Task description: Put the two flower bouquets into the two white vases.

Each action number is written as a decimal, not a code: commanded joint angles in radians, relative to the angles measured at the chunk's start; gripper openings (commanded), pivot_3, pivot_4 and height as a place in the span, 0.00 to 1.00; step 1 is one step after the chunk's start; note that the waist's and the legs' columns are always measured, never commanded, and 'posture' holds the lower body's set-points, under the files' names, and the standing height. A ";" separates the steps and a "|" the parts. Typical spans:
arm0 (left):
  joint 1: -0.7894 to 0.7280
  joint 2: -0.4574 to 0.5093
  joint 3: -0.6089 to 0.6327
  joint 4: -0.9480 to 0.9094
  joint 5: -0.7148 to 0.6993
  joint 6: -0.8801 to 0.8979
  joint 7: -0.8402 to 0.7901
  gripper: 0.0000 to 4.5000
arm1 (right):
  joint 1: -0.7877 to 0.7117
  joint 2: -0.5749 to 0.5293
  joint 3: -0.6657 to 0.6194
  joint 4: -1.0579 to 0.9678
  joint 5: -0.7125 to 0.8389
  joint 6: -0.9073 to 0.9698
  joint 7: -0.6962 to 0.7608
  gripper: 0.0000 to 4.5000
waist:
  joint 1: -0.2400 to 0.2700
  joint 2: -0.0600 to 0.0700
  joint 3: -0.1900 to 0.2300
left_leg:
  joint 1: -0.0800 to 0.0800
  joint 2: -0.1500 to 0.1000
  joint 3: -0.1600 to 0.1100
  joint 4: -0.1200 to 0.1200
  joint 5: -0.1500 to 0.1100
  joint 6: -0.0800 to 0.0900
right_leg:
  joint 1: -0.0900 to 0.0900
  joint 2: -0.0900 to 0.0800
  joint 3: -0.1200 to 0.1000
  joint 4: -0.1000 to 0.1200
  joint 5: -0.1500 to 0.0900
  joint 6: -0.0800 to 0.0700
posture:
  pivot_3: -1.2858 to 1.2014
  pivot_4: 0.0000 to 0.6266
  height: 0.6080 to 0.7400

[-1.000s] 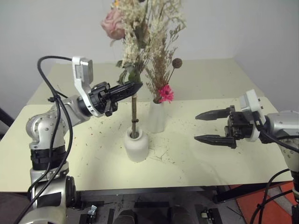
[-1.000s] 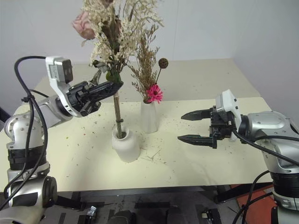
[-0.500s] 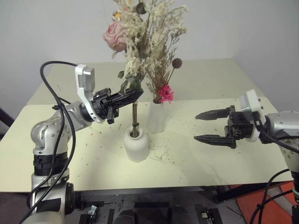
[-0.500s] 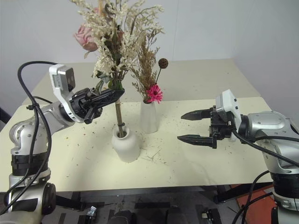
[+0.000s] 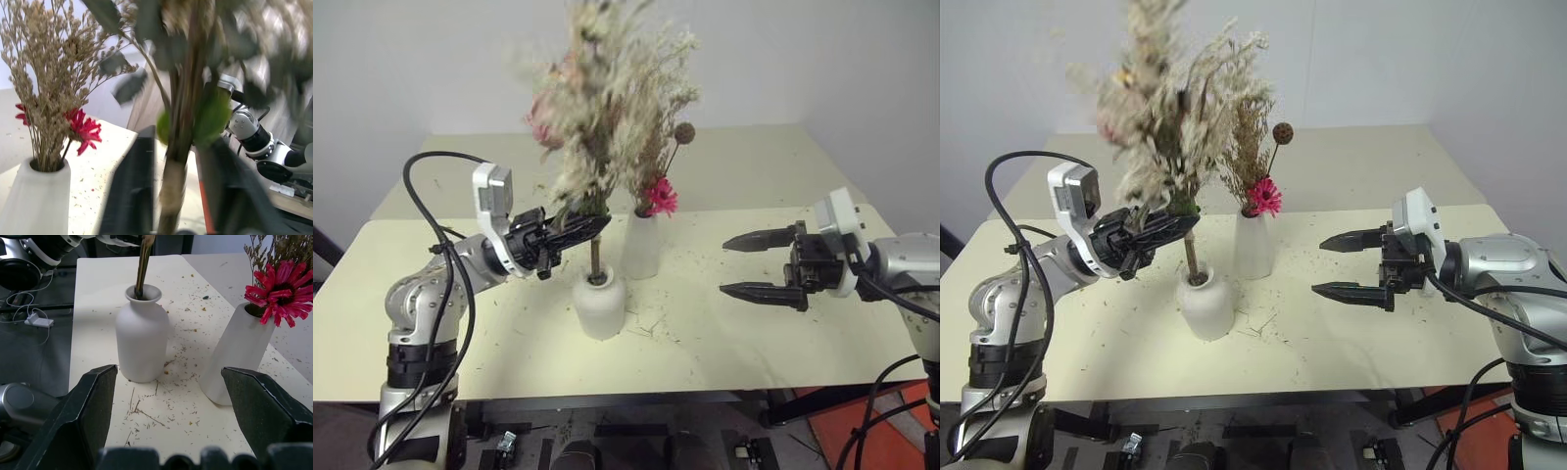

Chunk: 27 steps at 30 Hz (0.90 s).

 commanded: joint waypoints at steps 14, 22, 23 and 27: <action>0.236 0.306 0.078 -0.106 0.037 -0.025 -0.189 1.00 | -0.073 0.017 0.010 0.040 -0.015 -0.047 0.005 0.91 | 0.000 0.000 0.000 | 0.001 0.000 0.000 0.000 -0.001 0.001 | 0.001 0.000 0.000 -0.002 0.000 0.000 | 0.52 0.24 1.00; 0.318 0.391 0.144 -0.066 0.092 -0.074 -0.227 1.00 | -0.083 0.024 0.021 0.053 -0.020 -0.050 0.014 0.91 | 0.001 0.001 0.000 | 0.006 0.001 0.000 -0.002 -0.001 0.002 | 0.008 0.000 -0.002 -0.007 0.000 0.000 | 0.52 0.24 1.00; 0.317 0.396 0.149 -0.053 0.100 -0.082 -0.230 1.00 | -0.081 0.024 0.021 0.053 -0.020 -0.050 0.013 0.91 | 0.001 0.001 0.000 | 0.006 0.001 0.000 -0.002 -0.002 0.002 | 0.008 0.000 -0.002 -0.008 0.000 0.000 | 0.52 0.24 1.00; 0.300 0.435 0.164 0.022 0.143 -0.124 -0.259 1.00 | -0.066 0.020 0.009 0.051 -0.018 -0.048 0.007 0.91 | 0.002 0.001 0.000 | 0.006 0.001 0.000 -0.003 -0.002 0.002 | 0.008 0.000 -0.002 -0.009 0.000 0.000 | 0.52 0.24 1.00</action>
